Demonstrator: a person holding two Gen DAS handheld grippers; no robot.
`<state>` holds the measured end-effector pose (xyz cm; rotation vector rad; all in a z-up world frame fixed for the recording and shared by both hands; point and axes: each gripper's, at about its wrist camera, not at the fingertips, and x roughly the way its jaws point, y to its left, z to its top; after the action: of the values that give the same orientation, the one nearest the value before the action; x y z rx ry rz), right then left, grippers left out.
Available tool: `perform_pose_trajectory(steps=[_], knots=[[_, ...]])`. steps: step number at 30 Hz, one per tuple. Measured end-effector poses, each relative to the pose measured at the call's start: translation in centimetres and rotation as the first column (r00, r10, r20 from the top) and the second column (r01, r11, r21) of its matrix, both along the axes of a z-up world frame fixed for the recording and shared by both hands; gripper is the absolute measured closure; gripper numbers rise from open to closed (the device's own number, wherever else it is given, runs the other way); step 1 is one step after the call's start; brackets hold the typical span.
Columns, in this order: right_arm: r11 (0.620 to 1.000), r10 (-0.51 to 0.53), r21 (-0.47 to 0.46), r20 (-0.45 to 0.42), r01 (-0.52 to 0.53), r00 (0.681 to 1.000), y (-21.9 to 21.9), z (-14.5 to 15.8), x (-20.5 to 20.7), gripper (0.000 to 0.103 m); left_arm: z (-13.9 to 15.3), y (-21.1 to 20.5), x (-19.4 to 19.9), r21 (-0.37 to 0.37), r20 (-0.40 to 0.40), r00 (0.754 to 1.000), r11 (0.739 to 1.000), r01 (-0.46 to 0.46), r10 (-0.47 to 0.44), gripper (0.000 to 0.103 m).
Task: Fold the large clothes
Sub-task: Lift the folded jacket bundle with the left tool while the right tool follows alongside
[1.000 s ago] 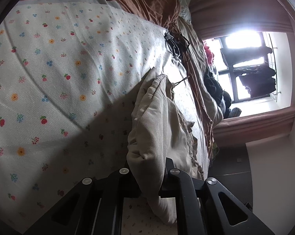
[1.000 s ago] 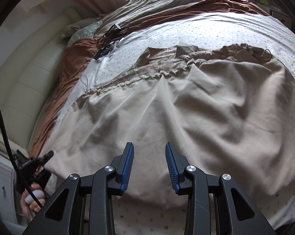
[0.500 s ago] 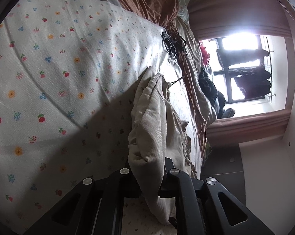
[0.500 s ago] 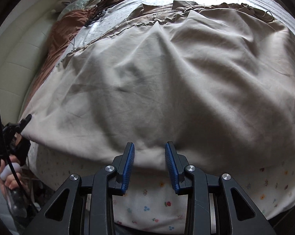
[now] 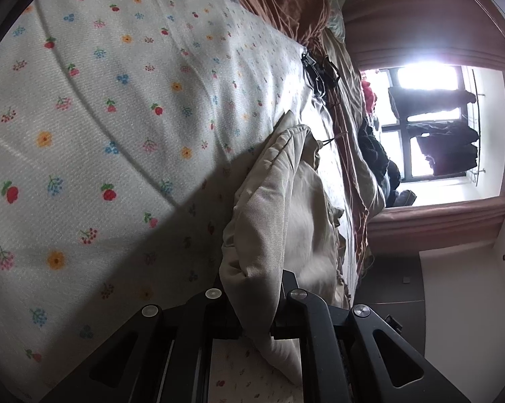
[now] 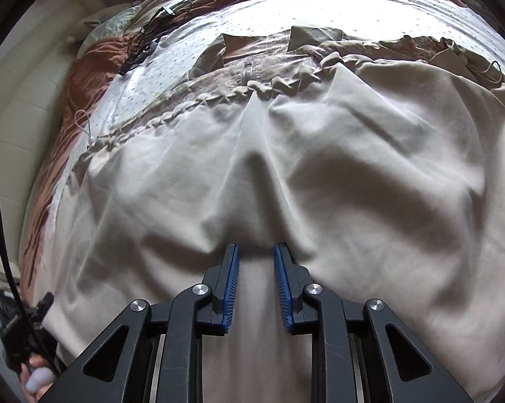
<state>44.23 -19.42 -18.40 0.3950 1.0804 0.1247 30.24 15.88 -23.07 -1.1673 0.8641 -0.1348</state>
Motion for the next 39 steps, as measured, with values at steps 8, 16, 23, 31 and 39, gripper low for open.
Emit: perform_pose_trajectory(steps=[8, 16, 23, 31, 39], knots=[[0.999, -0.033, 0.007, 0.023, 0.033, 0.999, -0.7, -0.6, 4.4, 0.094, -1.0, -0.2, 0.0, 0.024, -0.037, 0.999, 1.0, -0.008, 0.008, 0.093], [0.989, -0.037, 0.146, 0.04, 0.031, 0.999, -3.4, 0.1, 3.5, 0.093, 0.0, -0.3, 0.3, 0.011, -0.007, 1.0, 1.0, 0.0, 0.0, 0.093], [0.986, 0.004, 0.167, 0.098, -0.02, 0.995, -3.8, 2.6, -3.1, 0.074, 5.3, -1.8, 1.1, 0.015, 0.127, 0.991, 0.999, 0.043, -0.045, 0.093], [0.978, 0.031, 0.205, 0.056, -0.042, 0.998, -3.2, 0.7, -8.8, 0.074, 11.1, -4.8, 2.8, 0.052, 0.219, 0.97, 0.994, 0.094, -0.103, 0.093], [0.962, 0.011, 0.272, 0.021, -0.016, 1.0, -3.1, -1.2, -11.4, 0.086, 16.6, -9.7, 4.5, 0.144, 0.281, 0.937, 0.975, 0.172, -0.206, 0.093]])
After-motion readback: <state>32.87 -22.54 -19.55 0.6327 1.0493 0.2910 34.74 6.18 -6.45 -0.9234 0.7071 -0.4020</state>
